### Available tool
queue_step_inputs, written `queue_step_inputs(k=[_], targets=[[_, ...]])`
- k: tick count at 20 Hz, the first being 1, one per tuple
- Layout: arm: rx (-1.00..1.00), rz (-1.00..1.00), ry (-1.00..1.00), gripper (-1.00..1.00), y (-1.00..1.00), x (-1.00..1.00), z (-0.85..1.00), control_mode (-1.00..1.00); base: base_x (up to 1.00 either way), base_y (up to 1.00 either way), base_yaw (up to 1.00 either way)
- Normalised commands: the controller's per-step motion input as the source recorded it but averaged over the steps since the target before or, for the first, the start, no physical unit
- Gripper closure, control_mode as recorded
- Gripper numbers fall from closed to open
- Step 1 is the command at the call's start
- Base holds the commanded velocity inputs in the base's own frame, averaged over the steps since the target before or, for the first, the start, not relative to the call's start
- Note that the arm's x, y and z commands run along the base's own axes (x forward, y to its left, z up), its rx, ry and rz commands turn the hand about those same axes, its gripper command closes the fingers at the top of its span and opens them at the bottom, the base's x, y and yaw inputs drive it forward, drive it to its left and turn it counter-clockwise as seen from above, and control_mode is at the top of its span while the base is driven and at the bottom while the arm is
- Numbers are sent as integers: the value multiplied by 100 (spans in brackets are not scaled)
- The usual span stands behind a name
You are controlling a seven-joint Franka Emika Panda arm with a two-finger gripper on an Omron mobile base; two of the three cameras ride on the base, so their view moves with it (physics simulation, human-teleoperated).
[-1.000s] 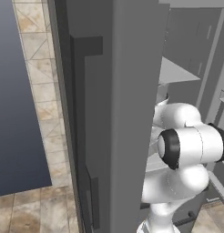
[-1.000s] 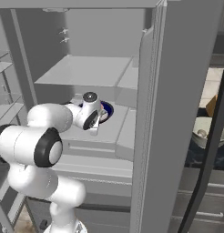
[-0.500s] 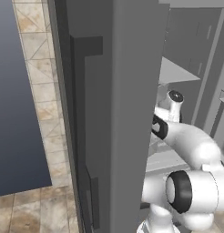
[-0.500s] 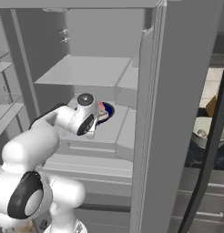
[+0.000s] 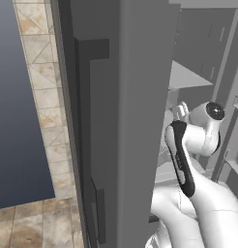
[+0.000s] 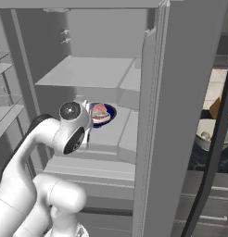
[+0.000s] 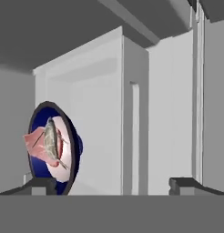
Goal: Place the bowl with the potato and mushroom on the top shelf of the fridge. Place the bowl with the fish and steak on the second highest shelf of the fridge.
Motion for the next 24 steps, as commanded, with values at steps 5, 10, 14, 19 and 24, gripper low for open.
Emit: queue_step_inputs(k=[5, 10, 14, 19, 24], targets=[[-9, 2, 0, -100, -16, -100, 88, -100, 0, 0, 0], [-40, 23, 1, -100, 20, -100, 32, -100, 0, 0, 0], [-49, 36, 2, -100, 26, -100, 44, -100, 0, 0, 0], [-28, 20, 0, -100, 44, -45, 10, -100, 0, 0, 0], [0, 0, 0, -100, -4, -21, 0, -100, 0, 0, 0]])
